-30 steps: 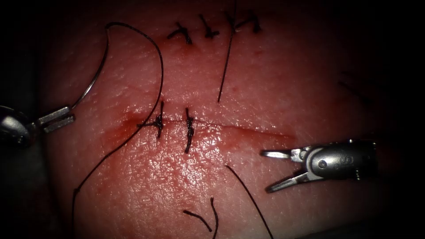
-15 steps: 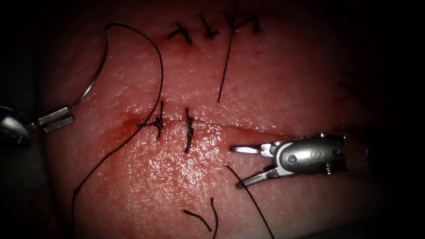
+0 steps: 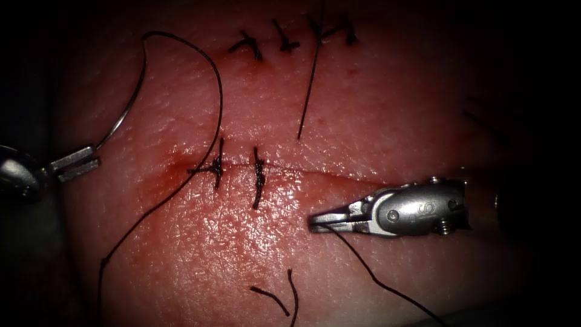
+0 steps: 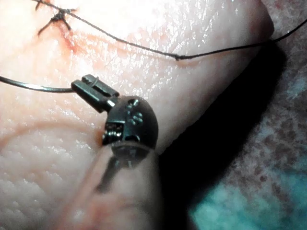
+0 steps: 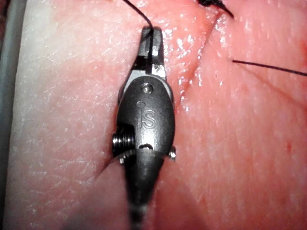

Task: Wound Closure
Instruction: Pull suture through incision until only a short tail is left

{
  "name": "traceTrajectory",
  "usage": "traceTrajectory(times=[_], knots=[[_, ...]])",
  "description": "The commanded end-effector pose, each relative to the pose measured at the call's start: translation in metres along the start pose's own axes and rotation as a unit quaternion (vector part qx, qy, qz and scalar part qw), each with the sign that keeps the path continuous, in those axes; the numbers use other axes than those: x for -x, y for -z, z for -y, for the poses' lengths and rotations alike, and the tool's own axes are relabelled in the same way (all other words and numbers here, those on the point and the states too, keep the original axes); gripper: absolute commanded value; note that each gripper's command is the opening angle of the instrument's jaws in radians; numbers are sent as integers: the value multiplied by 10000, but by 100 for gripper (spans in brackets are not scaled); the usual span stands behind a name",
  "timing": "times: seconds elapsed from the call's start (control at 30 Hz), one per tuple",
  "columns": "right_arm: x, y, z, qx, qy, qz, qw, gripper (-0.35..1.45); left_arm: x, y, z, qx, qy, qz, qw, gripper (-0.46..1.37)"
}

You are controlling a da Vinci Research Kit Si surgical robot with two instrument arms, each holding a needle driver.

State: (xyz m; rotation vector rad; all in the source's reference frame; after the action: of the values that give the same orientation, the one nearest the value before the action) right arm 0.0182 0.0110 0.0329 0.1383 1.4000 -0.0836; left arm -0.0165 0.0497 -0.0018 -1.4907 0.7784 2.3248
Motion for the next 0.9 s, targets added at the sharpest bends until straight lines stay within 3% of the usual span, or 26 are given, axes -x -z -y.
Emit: traceTrajectory(times=[0.03, 0.5, 0.9], knots=[[-2, -1, 3, -32, 57, 2, 10000, -35, 0, 1, 0, 22, -2, -2, 10000, -35], [-47, -15, 64, -681, 329, 220, 9969, -35, 2, -1, -1, 32, -6, 28, 10000, -35], [-61, -29, 108, -1130, 592, 196, 9916, -35, 2, -1, -1, 30, -7, 29, 10000, -35]])
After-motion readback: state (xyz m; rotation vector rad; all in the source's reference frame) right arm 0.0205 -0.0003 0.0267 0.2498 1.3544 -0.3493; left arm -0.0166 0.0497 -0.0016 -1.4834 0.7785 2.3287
